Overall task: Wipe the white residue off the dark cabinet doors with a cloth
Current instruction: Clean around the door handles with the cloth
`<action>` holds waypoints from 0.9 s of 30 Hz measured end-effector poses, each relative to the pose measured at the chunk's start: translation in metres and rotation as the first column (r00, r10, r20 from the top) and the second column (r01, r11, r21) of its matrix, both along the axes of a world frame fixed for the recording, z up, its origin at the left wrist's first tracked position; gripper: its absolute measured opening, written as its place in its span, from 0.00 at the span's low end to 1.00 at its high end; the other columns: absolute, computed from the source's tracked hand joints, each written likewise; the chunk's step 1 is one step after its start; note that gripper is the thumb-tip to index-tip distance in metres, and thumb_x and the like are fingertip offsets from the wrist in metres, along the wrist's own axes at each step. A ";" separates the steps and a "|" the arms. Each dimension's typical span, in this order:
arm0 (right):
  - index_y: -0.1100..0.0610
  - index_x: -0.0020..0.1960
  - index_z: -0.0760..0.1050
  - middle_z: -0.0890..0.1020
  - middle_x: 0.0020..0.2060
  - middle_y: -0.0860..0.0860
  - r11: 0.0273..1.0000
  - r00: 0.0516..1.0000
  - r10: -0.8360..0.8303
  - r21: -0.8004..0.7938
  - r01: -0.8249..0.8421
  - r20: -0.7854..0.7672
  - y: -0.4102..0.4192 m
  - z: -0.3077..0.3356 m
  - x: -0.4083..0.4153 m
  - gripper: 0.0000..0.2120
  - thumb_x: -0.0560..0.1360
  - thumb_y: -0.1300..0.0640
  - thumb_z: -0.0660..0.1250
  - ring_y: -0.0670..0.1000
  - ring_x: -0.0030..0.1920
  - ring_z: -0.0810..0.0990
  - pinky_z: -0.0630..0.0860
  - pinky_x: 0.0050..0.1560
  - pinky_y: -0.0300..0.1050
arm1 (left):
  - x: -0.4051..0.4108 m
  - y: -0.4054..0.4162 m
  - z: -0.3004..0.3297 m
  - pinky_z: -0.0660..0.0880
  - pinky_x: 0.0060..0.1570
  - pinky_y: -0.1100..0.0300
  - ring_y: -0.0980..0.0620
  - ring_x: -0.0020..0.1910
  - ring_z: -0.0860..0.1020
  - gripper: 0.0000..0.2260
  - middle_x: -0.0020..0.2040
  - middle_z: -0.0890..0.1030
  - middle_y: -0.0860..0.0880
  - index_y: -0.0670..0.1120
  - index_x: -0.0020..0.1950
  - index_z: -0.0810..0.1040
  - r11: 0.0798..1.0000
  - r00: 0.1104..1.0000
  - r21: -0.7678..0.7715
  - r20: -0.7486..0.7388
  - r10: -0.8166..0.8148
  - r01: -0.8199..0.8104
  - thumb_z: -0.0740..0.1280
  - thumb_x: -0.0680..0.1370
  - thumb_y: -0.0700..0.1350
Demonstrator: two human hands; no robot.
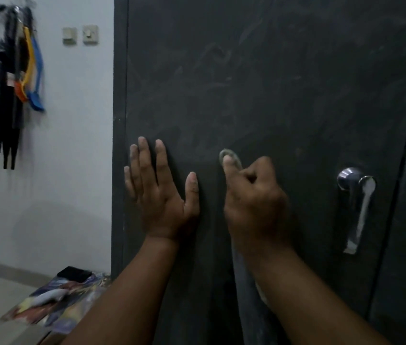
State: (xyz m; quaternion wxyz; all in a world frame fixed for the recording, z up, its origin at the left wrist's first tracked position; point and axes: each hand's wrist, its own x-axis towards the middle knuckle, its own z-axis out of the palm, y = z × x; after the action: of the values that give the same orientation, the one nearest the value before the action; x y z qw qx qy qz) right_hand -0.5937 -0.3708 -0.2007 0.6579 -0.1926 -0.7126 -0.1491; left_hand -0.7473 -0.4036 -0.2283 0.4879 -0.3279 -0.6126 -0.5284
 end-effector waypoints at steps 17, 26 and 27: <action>0.44 0.58 0.81 0.75 0.40 0.51 0.994 0.992 0.075 -0.087 -0.066 0.102 -0.020 -0.008 -0.013 0.12 0.76 0.56 0.72 0.54 0.32 0.75 0.71 0.26 0.45 | -0.003 -0.002 -0.005 0.52 0.79 0.35 0.37 0.83 0.53 0.35 0.83 0.56 0.37 0.41 0.82 0.62 0.998 0.993 0.057 0.120 0.012 -0.019 0.58 0.79 0.58; 0.48 0.50 0.73 0.71 0.38 0.46 0.990 0.993 0.087 -0.102 -0.096 -0.085 -0.023 0.036 -0.042 0.05 0.83 0.49 0.67 0.51 0.30 0.71 0.65 0.30 0.43 | -0.002 -0.004 -0.009 0.44 0.80 0.36 0.37 0.84 0.46 0.34 0.85 0.48 0.37 0.48 0.84 0.58 0.995 0.942 0.099 0.332 -0.043 0.011 0.57 0.81 0.59; 0.48 0.53 0.77 0.68 0.39 0.43 0.993 0.998 0.050 -0.107 -0.052 -0.024 -0.029 0.027 -0.049 0.05 0.83 0.47 0.65 0.47 0.31 0.68 0.63 0.30 0.42 | -0.002 -0.005 -0.008 0.45 0.80 0.37 0.37 0.84 0.48 0.34 0.85 0.49 0.37 0.47 0.84 0.58 0.990 0.925 0.141 0.372 -0.076 0.024 0.56 0.81 0.59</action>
State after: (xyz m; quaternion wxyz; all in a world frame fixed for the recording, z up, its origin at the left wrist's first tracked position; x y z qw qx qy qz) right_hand -0.6430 -0.3997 -0.1735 0.6577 -0.2110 -0.7173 -0.0919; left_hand -0.7492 -0.4084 -0.2365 0.3684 -0.2026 -0.6495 -0.6335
